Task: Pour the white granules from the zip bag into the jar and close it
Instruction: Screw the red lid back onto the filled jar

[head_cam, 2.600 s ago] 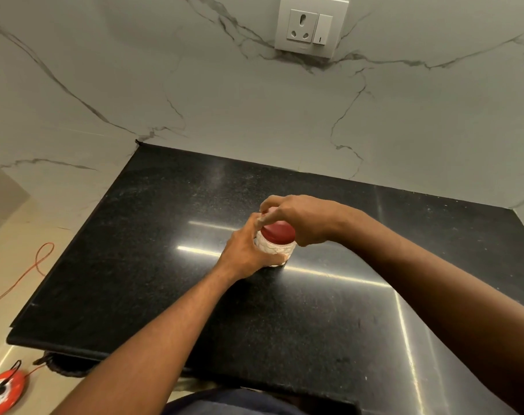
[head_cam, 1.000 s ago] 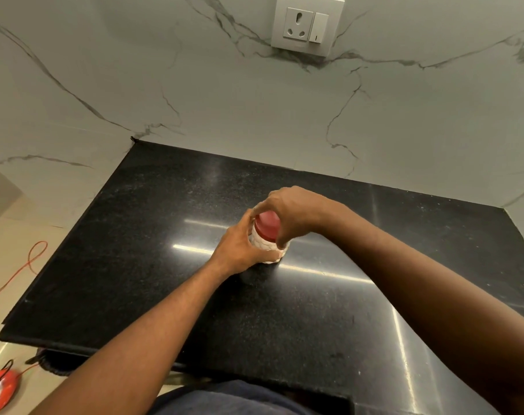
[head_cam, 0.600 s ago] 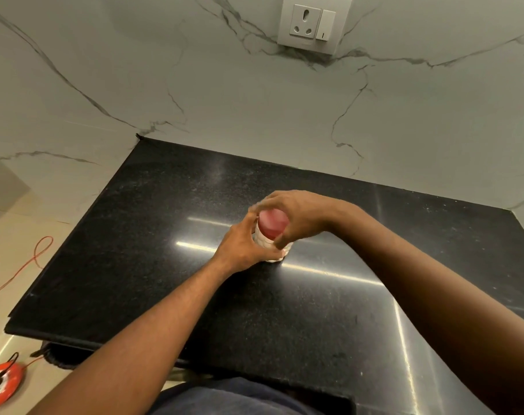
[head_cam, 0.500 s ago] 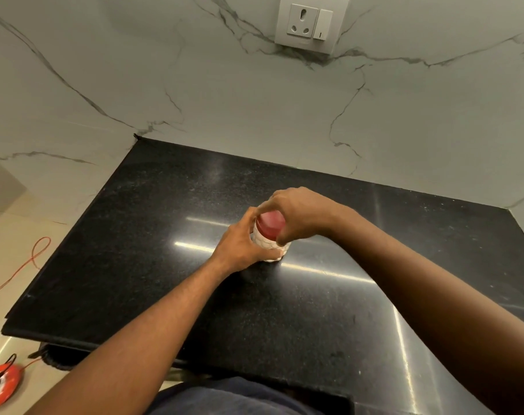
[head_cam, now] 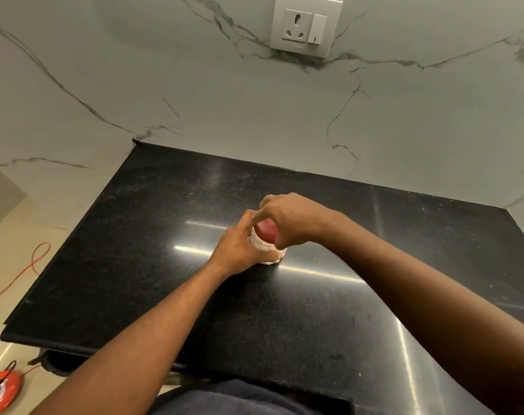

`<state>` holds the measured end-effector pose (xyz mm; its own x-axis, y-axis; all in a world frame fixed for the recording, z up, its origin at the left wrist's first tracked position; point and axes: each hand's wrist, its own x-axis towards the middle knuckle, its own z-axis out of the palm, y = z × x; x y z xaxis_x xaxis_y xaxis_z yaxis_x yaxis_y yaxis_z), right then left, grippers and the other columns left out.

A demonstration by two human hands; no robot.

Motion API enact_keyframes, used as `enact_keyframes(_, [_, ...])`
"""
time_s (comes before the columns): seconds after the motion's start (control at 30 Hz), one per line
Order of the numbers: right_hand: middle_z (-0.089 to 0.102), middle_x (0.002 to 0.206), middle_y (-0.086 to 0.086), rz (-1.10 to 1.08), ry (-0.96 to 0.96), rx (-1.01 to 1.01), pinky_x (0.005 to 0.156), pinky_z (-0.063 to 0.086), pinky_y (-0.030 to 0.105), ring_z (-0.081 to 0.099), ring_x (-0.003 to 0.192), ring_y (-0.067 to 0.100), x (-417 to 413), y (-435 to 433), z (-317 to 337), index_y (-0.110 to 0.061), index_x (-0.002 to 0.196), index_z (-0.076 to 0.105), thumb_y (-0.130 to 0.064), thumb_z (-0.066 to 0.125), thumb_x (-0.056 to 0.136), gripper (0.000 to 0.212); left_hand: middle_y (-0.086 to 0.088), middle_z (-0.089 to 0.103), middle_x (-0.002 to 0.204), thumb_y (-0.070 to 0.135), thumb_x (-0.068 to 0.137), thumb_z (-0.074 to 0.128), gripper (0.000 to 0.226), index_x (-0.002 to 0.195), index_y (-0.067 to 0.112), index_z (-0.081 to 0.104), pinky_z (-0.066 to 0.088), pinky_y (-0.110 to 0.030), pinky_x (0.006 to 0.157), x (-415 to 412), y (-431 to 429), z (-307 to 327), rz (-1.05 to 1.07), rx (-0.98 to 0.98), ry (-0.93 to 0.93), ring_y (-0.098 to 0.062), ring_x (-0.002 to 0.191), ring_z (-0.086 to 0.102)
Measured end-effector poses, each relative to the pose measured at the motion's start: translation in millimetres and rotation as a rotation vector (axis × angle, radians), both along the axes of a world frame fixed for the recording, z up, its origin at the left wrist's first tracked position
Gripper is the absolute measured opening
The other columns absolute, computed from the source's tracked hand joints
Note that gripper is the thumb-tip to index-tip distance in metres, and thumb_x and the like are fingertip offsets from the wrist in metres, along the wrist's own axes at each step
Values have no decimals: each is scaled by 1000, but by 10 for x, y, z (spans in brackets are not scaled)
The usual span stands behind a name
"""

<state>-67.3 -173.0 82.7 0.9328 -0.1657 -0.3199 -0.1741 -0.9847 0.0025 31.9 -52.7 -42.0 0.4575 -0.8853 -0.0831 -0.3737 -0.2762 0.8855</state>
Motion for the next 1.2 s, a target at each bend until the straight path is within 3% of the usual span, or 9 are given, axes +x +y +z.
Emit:
enact_keyframes(0.2, [59,64,2,-370,-114,-175,46,32,25,57,56,18,129,-61,-121,-15,70,58,-78,35,95,71,48,58,118,63,52,96,93,126,73,41,52,-18,78,2,19,10,-8,-35,9,16,105,63])
enact_keyframes(0.33, [68,126,4,-240,-81,42,70,44,28,66,99,23,24,-136,-116,-25,128,63,-66,58,90,56,33,66,117,61,52,97,93,128,64,43,55,-21,82,16,20,7,-10,-25,11,8,108,65])
enact_keyframes(0.43, [49,147,0,-91,51,147,89,52,34,57,123,24,-41,-134,-53,-38,151,43,-40,86,74,87,25,65,120,63,51,97,93,125,64,41,57,-22,88,22,18,-19,-8,-15,-9,5,108,65])
enact_keyframes(0.57, [69,124,0,-131,-93,10,71,49,28,65,99,19,-8,-147,-109,-31,141,56,-55,83,71,79,25,68,117,64,51,97,89,122,63,43,57,-21,84,19,12,0,-10,-15,-8,5,104,68])
enact_keyframes(0.73, [55,60,-1,-359,-147,-186,47,39,26,55,54,16,109,-30,-206,-15,78,63,-91,47,77,77,26,70,110,63,51,95,83,118,58,47,61,-23,62,22,8,5,-4,1,-3,-6,103,67])
enact_keyframes(0.8, [59,66,0,-346,-121,-222,51,41,27,58,58,17,97,-35,-215,-17,83,64,-91,45,78,77,22,69,114,63,51,95,84,119,57,46,61,-24,63,24,4,7,-5,2,4,-8,105,67])
enact_keyframes(0.93, [57,139,0,-144,26,-19,73,49,30,63,111,22,8,-94,-93,-35,151,42,-56,81,74,89,30,64,115,68,48,95,96,126,60,40,50,-15,81,26,11,14,-2,-6,-11,8,105,63])
enact_keyframes(1.03, [64,134,0,-90,-44,-76,74,54,30,65,106,19,-12,-79,-92,-39,151,45,-40,84,75,86,31,62,115,70,48,94,96,125,62,38,49,-13,79,19,14,14,2,5,-27,9,103,62])
enact_keyframes(1.2, [75,110,-1,-269,-107,-14,60,44,25,68,87,18,94,-123,-132,-25,133,66,-67,81,64,82,19,70,116,65,52,95,87,122,48,46,60,-31,83,35,-7,10,3,18,-67,-5,104,69])
